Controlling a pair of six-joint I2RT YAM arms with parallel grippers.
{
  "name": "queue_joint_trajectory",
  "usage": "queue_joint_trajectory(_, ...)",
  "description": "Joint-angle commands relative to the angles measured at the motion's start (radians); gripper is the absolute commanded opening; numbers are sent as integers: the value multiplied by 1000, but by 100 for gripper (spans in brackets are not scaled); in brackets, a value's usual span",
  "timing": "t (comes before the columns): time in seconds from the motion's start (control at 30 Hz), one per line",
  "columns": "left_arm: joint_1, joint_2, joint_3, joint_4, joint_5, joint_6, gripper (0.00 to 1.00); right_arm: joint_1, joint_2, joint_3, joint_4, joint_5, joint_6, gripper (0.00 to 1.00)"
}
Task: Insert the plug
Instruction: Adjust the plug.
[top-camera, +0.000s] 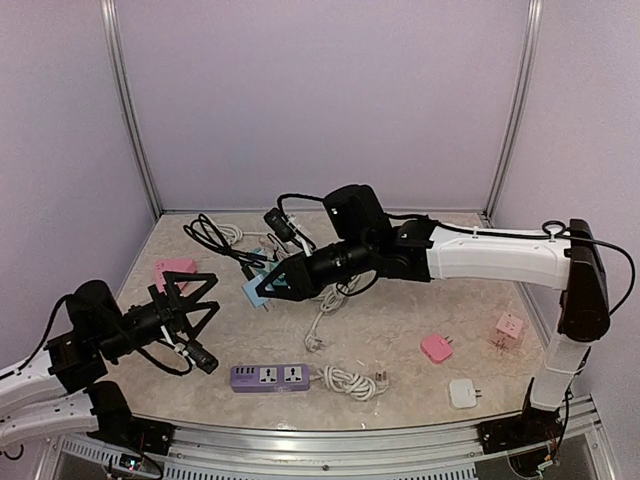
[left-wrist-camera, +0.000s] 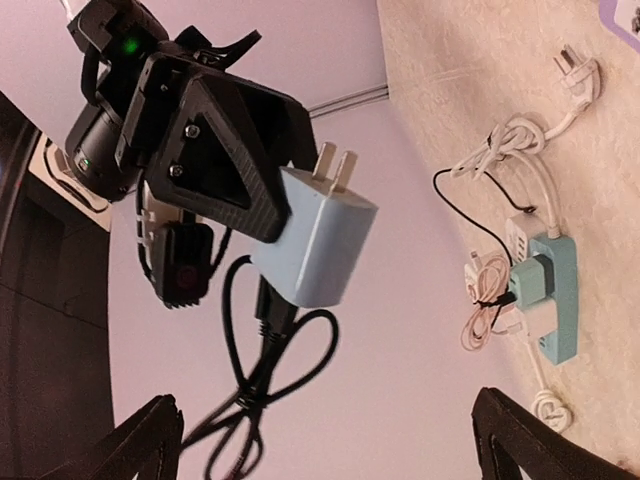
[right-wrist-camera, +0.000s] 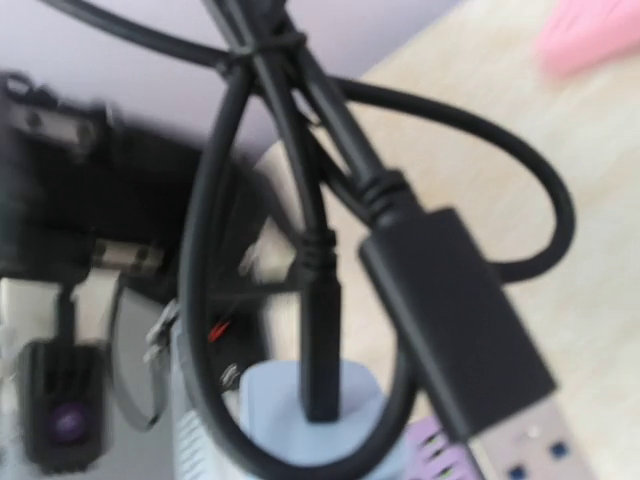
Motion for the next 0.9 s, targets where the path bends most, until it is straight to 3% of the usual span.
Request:
queue_joint_trajectory(0.0,-84,-57,159,-447,-91,-443,98,12,-166,-118,260,247,-117,0)
queue_joint_trajectory(0.07,-104,-34,240,-560,-29,-748,96,23,-199,-169,342,309,-182,0)
queue_joint_trajectory(0.17,-101,46,330,-594,59,-1189,92,38,-226,-234,448,330,-248,0)
queue_joint_trajectory(0.37,-37,95,302,-348,244,-1789,82,80,-238,-275,584,284,-332,0)
queue_joint_trajectory(0.47,2,114,291,-224,259,-1908,81,98,-232,-269,603,257,-365,0)
queue_joint_trajectory(0.73,47,200,325,-43,338,-2047,84,119,-215,-263,648,175,-377,0)
queue_joint_trajectory(0.87,37,230,341,-17,414,-1999,72,127,-209,-258,653,167,-382,0)
